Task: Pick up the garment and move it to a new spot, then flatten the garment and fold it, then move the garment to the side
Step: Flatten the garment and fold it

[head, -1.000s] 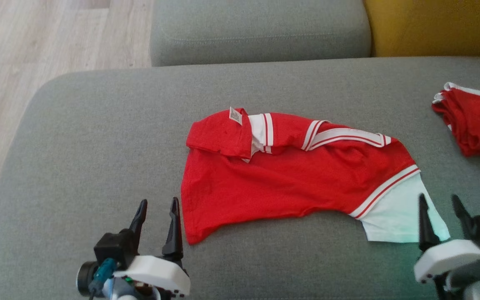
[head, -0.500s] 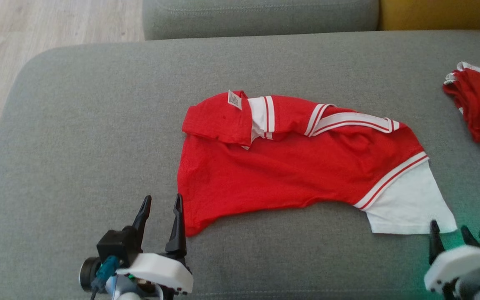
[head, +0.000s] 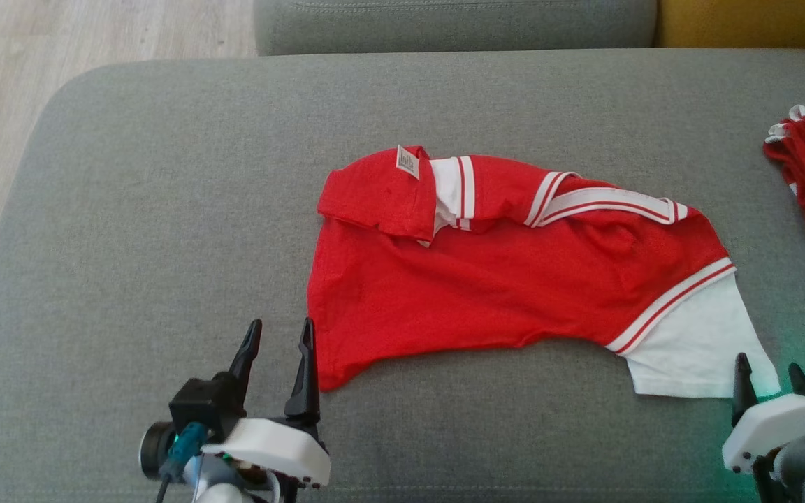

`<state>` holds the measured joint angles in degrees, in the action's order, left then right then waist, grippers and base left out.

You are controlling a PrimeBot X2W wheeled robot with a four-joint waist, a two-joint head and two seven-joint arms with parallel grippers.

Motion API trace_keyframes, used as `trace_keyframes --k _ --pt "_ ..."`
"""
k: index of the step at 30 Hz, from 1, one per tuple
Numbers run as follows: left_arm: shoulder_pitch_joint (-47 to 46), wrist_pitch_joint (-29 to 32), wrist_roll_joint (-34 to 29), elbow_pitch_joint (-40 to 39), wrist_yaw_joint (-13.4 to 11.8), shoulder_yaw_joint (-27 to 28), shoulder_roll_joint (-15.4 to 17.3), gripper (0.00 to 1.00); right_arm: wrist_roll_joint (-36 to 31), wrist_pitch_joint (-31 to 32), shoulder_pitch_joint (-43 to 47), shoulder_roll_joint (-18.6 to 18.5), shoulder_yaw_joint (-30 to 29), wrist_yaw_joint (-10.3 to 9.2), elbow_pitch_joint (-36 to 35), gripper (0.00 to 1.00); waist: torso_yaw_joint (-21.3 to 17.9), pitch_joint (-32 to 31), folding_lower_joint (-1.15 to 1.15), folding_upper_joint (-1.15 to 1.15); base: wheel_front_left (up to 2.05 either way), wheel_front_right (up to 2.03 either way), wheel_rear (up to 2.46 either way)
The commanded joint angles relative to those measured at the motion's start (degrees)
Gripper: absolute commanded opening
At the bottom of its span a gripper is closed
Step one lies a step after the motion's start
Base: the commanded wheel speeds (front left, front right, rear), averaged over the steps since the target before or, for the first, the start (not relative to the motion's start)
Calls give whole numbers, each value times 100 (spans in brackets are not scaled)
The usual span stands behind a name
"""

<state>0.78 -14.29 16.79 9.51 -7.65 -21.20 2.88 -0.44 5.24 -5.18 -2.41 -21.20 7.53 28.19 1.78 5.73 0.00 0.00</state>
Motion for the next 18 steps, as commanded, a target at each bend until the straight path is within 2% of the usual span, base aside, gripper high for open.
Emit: trace_keyframes --k 1,18 --pt "-185 -71 -8 -204 -39 173 -1 100 -30 -27 -12 -47 91 -4 -211 100 -7 7 0 0 0 0 0" --pt "-291 -71 49 -254 -56 124 -1 100 114 495 86 -47 11 -4 -575 100 -34 203 0 0 0 0 0"
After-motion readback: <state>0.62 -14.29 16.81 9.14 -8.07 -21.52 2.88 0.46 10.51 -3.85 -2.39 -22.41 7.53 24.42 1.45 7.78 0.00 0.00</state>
